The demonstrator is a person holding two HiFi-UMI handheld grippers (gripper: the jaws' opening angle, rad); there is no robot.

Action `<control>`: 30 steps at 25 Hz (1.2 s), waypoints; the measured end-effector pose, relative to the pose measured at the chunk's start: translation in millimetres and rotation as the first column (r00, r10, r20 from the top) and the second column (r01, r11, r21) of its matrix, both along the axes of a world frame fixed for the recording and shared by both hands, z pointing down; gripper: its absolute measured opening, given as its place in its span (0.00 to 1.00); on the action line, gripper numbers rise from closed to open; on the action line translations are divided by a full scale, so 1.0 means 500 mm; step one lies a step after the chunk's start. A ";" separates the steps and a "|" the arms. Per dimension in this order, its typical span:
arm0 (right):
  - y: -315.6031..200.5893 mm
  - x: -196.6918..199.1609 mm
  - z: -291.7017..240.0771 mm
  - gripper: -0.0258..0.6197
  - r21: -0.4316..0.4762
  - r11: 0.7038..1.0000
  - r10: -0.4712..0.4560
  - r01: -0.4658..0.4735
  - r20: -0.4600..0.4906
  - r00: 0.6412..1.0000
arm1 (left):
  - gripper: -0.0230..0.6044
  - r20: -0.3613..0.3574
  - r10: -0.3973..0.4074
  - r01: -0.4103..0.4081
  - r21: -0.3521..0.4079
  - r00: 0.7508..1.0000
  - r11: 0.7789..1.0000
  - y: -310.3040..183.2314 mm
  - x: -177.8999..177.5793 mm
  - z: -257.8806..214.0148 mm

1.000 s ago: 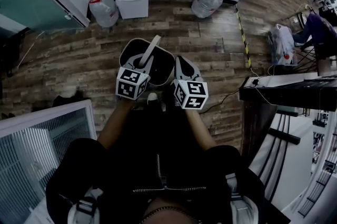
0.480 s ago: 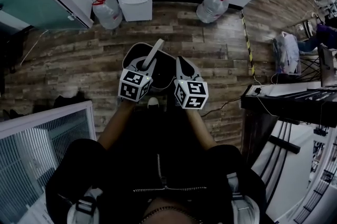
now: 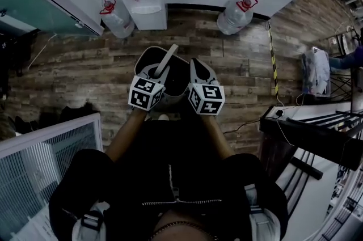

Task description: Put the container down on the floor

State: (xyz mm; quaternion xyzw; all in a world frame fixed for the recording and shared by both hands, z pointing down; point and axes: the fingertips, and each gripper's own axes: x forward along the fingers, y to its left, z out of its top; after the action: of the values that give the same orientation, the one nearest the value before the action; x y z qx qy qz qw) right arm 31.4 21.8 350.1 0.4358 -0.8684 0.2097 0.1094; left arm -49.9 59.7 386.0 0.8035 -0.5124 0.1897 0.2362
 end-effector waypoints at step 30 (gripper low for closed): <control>-0.391 0.131 0.028 0.06 -0.066 0.998 -0.023 0.024 0.011 1.000 | 0.06 -0.059 -0.112 0.110 -0.044 0.992 0.993 -0.424 0.108 0.008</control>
State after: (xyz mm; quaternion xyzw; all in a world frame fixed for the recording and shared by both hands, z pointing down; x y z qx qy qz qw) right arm 97.1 -173.6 363.8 0.4208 -0.8666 0.2393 0.1215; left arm 3.9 -152.2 389.9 0.7743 -0.5449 0.1619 0.2782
